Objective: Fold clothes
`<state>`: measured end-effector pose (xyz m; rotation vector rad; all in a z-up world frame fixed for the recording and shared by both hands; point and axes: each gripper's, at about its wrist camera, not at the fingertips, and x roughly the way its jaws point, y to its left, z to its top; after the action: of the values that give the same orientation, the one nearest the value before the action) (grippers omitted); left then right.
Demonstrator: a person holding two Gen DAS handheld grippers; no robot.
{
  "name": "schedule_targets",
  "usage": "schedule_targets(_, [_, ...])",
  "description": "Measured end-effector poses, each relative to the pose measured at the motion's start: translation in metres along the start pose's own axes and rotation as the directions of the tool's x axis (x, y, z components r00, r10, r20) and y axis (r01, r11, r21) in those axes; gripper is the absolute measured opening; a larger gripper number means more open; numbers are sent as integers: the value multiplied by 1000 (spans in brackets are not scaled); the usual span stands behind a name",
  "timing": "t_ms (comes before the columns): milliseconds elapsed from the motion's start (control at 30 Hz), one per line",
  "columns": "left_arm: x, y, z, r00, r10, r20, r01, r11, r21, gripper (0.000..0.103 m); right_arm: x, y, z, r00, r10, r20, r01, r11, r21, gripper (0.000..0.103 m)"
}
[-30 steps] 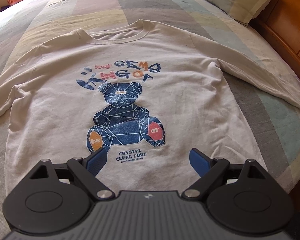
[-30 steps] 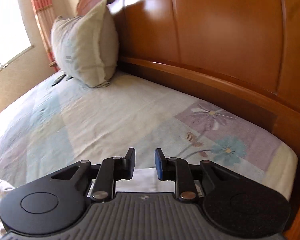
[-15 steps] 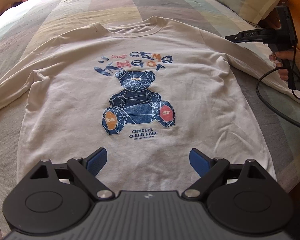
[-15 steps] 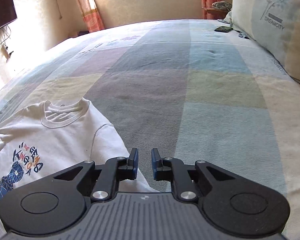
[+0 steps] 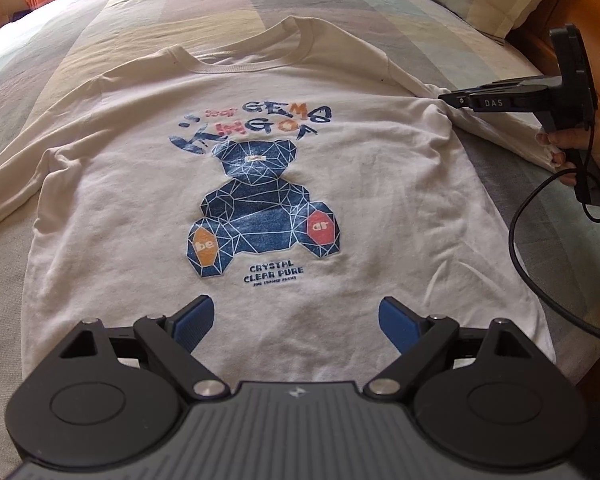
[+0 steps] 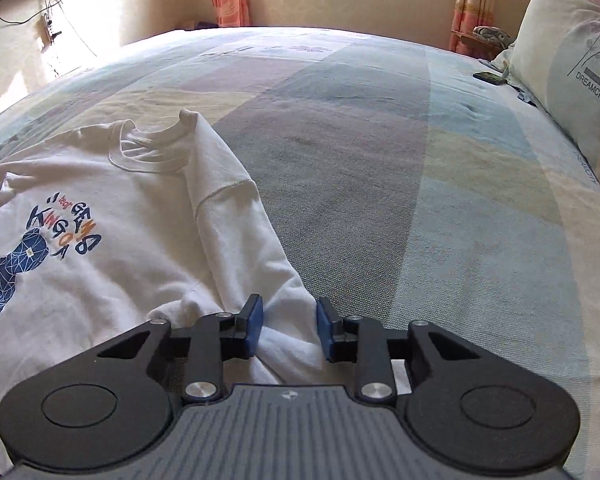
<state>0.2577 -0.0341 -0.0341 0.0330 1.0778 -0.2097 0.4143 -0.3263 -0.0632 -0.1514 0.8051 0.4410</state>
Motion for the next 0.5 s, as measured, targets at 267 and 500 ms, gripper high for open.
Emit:
schedule_targets(267, [-4, -12, 24, 998, -20, 65, 17, 999, 51, 90, 10, -29, 31, 977, -206, 58, 202, 977, 64, 9])
schedule_targets(500, [-4, -10, 18, 997, -41, 66, 40, 999, 18, 90, -3, -29, 52, 993, -62, 96, 52, 993, 105, 26])
